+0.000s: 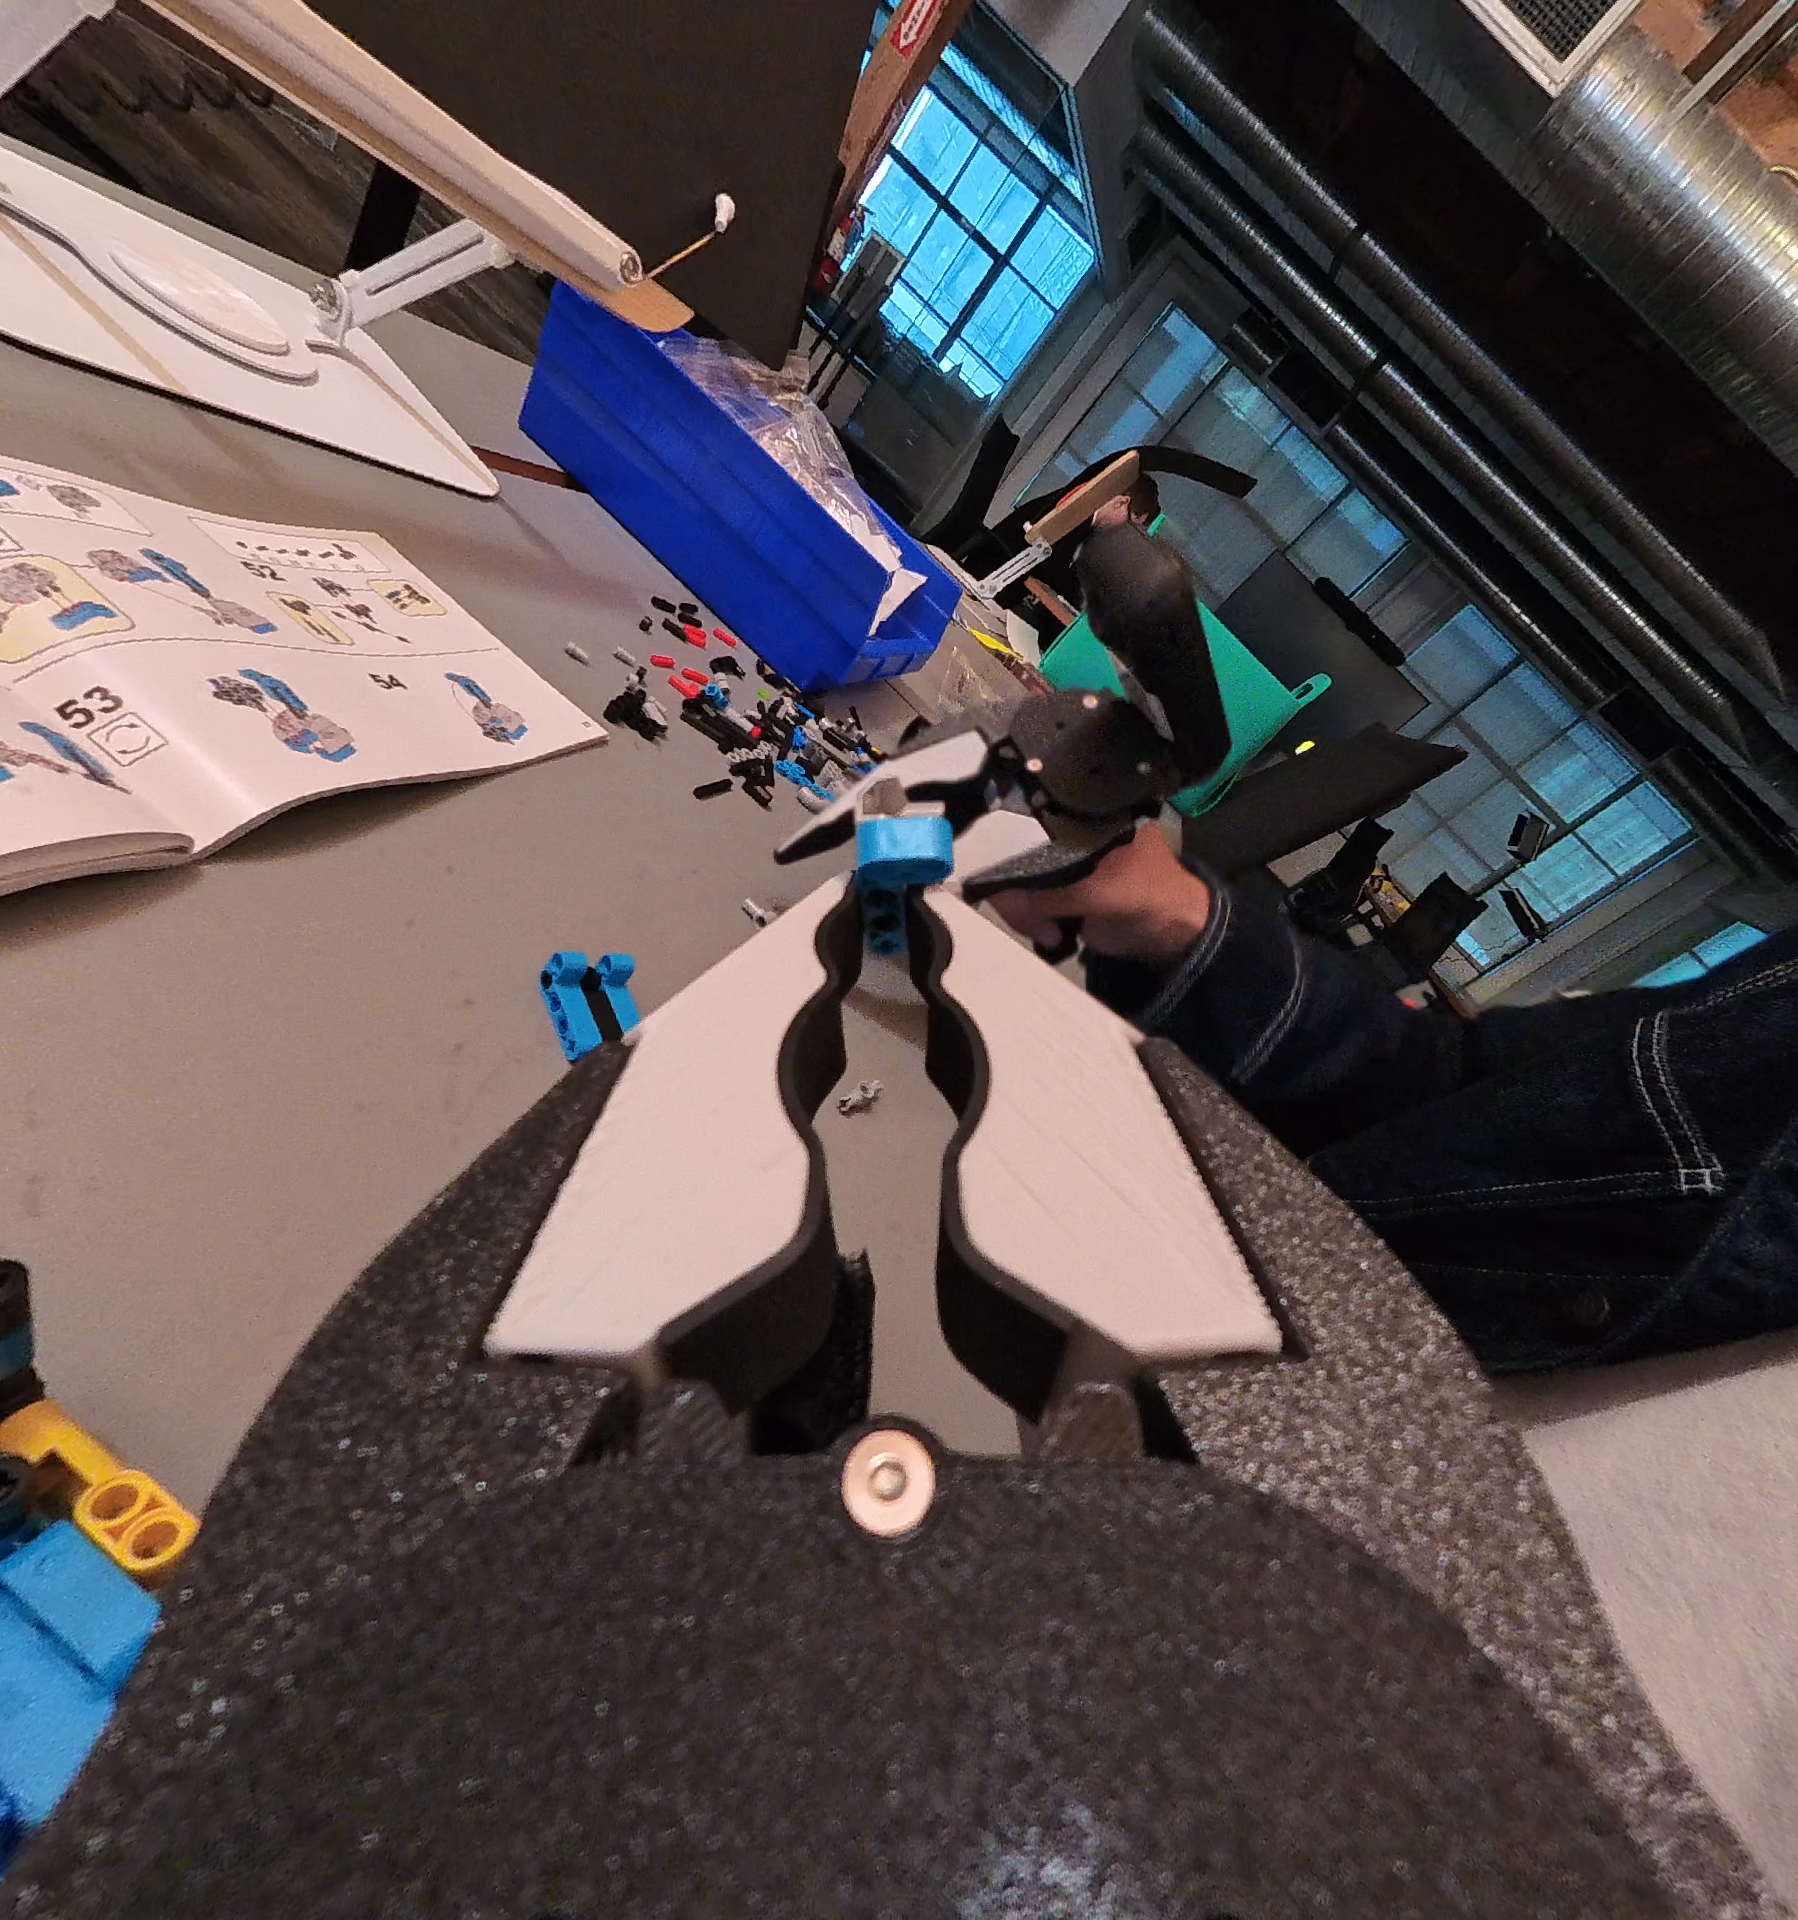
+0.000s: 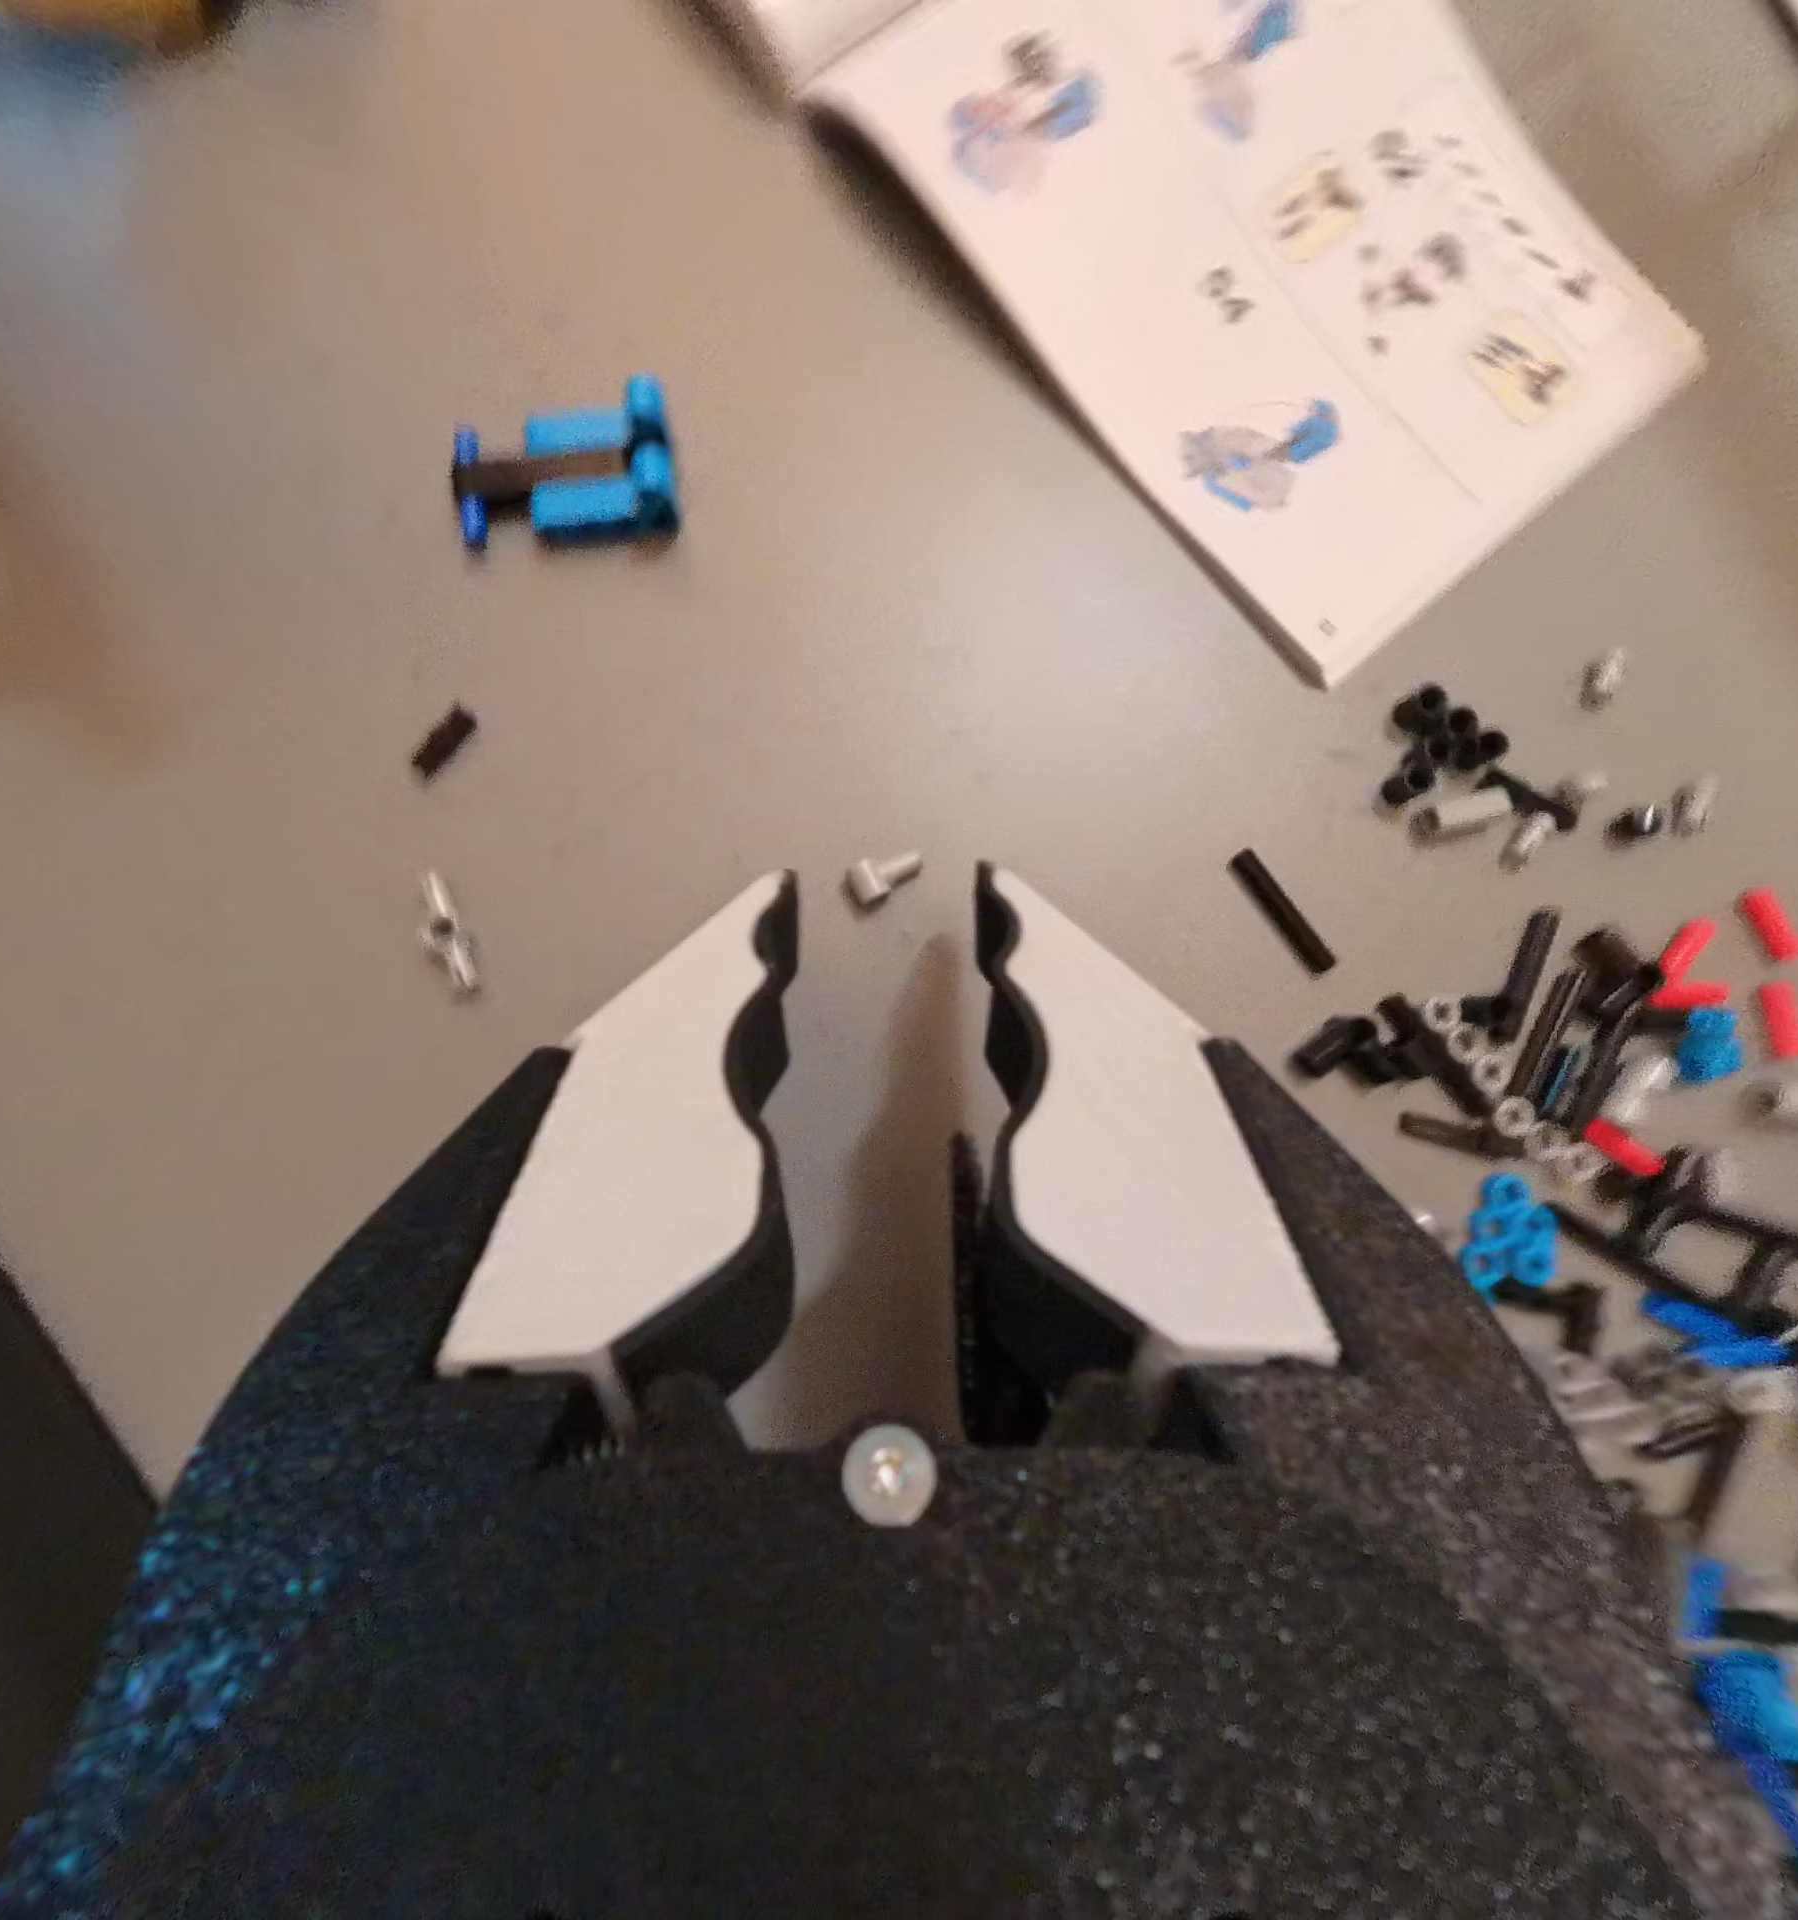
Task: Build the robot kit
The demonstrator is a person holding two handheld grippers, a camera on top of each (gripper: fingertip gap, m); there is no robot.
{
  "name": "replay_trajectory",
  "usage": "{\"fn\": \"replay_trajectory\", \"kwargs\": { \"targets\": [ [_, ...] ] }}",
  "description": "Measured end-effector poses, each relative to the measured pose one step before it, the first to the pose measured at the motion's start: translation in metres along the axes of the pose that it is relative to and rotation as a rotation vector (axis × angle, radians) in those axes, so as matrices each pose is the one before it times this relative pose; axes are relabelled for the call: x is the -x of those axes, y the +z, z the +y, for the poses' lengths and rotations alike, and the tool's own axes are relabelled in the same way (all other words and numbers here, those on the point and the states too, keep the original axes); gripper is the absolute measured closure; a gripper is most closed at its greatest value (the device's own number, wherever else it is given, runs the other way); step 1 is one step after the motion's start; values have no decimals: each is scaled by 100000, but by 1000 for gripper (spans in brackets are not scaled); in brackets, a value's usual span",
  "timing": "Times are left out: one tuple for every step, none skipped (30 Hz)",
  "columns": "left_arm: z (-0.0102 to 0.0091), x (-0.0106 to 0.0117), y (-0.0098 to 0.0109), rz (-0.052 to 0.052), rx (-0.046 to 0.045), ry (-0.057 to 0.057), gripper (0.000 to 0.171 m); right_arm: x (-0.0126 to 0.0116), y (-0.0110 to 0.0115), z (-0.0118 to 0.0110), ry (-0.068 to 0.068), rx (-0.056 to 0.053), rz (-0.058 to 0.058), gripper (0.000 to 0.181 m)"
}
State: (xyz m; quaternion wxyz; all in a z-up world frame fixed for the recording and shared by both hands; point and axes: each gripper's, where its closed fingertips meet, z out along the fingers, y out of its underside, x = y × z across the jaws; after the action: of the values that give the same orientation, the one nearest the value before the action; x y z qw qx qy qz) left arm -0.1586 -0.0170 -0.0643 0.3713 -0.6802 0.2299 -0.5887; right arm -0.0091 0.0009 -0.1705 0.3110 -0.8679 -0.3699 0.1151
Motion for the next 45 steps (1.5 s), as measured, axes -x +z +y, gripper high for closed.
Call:
{"fn": "replay_trajectory", "kwargs": {
  "targets": [
    [4, -17, 6, 158, -40, -217, 164, 675, -185, -325, 3784, -5986, -1477, 152],
    [22, -23, 7, 156, 41, -172, 164, 1393, -252, -387, -2006, -5667, -3175, 152],
    [13, -12, -2, 96, 37, -71, 164, 371, -105, -218, -4179, -3185, 4774, 157],
    [-4, -28, -8, 136, -20, -151, 164, 125, 24, 180, -7383, 428, 5347, 158],
    [-15, -48, -9, 281, -142, -266, 164, 71, 162, 410, -8935, 2790, 3928, 158],
    [-27, -68, -11, 360, -123, -219, 164, -401, 127, 301, -9299, 2749, 5118, 159],
    [5, -57, 4, 261, 40, -64, 164, -496, 50, 162, -9663, 2130, 3915, 163],
    [21, -20, 18, -8, 89, 81, 164, -284, 130, 211, -8726, 2686, 859, 164],
    [37, -13, 21, -73, 150, 187, 164, -537, 217, 349, -6972, 3885, 920, 163],
    [37, 0, 20, -44, 241, 219, 164, -367, 253, 195, -5484, 2554, -363, 162],
    [-4, 33, 2, -323, 39, 342, 164, 410, 216, 37, -3746, 1089, -5403, 161],
    [-19, 57, -22, -418, -42, 413, 164, 103, 244, 103, -2098, 1260, -3791, 160],
    [-22, 45, -12, -279, 22, 327, 164, 60, 205, 52, -1066, 151, -3727, 161],
    [-5, 35, -12, -185, 26, 195, 164, 314, 112, 93, 622, 92, -5935, 163],
    [7, 33, 7, -177, 42, 144, 164, 3, 98, 184, 1688, 814, -4063, 163],
    [14, 27, 2, -86, 136, 131, 164, 53, 3, -56, 1107, -809, -3639, 163],
    [-2, 4, -3, -34, 42, 73, 164, 60, 15, -25, 75, -513, -2623, 163],
    [-18, 15, -2, -28, -77, 25, 164, -88, 3, -36, -851, -153, -668, 164],
    [14, 16, 10, 67, 112, -102, 164, 190, 15, 10, -1183, 508, -1754, 164],
    [26, -1, 11, 268, 173, -347, 164, 138, 60, -22, -386, 581, -1431, 164],
    [16, -34, 17, 349, 15, -438, 164, -14, 49, -61, 6, 223, -720, 164],
    [-4, -21, 8, 275, -6, -247, 164, 51, 32, -16, 391, 193, -1618, 165],
    [24, -27, 8, 149, 158, -37, 164, -59, 3, 73, 1002, 459, -1426, 165],
    [18, -2, 11, 20, 115, 63, 164, -85, 2, 92, 1905, 608, -1817, 163],
    [10, -4, 16, 32, 56, 55, 164, -45, 8, 46, 1426, 243, -1862, 163],
    [17, -6, 12, 30, 106, 25, 164, -114, 26, 13, 455, -39, -1036, 165],
    [24, 12, 6, 18, 99, -49, 164, -244, 50, 72, -228, 470, -169, 168],
    [2, -1, 12, 86, 39, -124, 164, -154, 24, -34, -413, -287, -456, 171],
    [12, -2, 18, 49, 58, -70, 164, -97, 11, 3, -93, -267, -1213, 173],
    [29, 9, 21, -32, 125, 50, 164, -33, 0, 24, -130, 60, -1932, 173],
    [32, -12, 25, 51, 196, 42, 164, -181, 37, 0, 35, 414, -443, 173],
    [26, -8, 19, 17, 119, 111, 164, -55, 28, -22, -1009, 168, -588, 173],
    [17, 5, 10, -115, 70, 200, 164, -22, 13, -6, -2223, 315, 186, 173],
    [-3, 11, -3, -61, 32, 120, 164, -163, 65, -49, -1830, 706, 1673, 173],
    [-5, 3, 2, 37, 6, 4, 164, -94, 66, -85, -598, 320, 1223, 173],
    [11, -2, 8, 56, 58, -84, 164, -46, 27, -46, -228, 282, 439, 173],
    [16, -1, 10, 80, 44, -109, 164, -26, 4, 6, -745, 464, 371, 173],
    [12, 1, 4, -12, 77, 19, 164, -93, 42, -50, -422, 119, 971, 173],
    [10, 13, 12, -143, 71, 147, 164, -219, 77, -65, -718, 32, 2087, 173],
    [-23, 7, -17, -100, -84, 131, 164, -265, 87, -63, -845, -163, 2335, 174],
    [-21, 9, -20, -25, -131, -10, 164, -76, 27, -64, -327, -1171, 799, 174],
    [-20, 19, -19, -24, -84, -171, 164, -62, 14, -29, 1484, -1802, -334, 175],
    [10, 46, -11, -72, -3, -230, 164, 10, -53, -127, 4047, -3093, -1675, 175],
    [36, 26, 14, -70, 162, -198, 164, 346, -241, -545, 6002, -5826, -4428, 176],
    [71, 14, 32, 0, 291, -127, 164, 583, -374, -882, 7338, -7243, -6284, 176]
  ]
}}
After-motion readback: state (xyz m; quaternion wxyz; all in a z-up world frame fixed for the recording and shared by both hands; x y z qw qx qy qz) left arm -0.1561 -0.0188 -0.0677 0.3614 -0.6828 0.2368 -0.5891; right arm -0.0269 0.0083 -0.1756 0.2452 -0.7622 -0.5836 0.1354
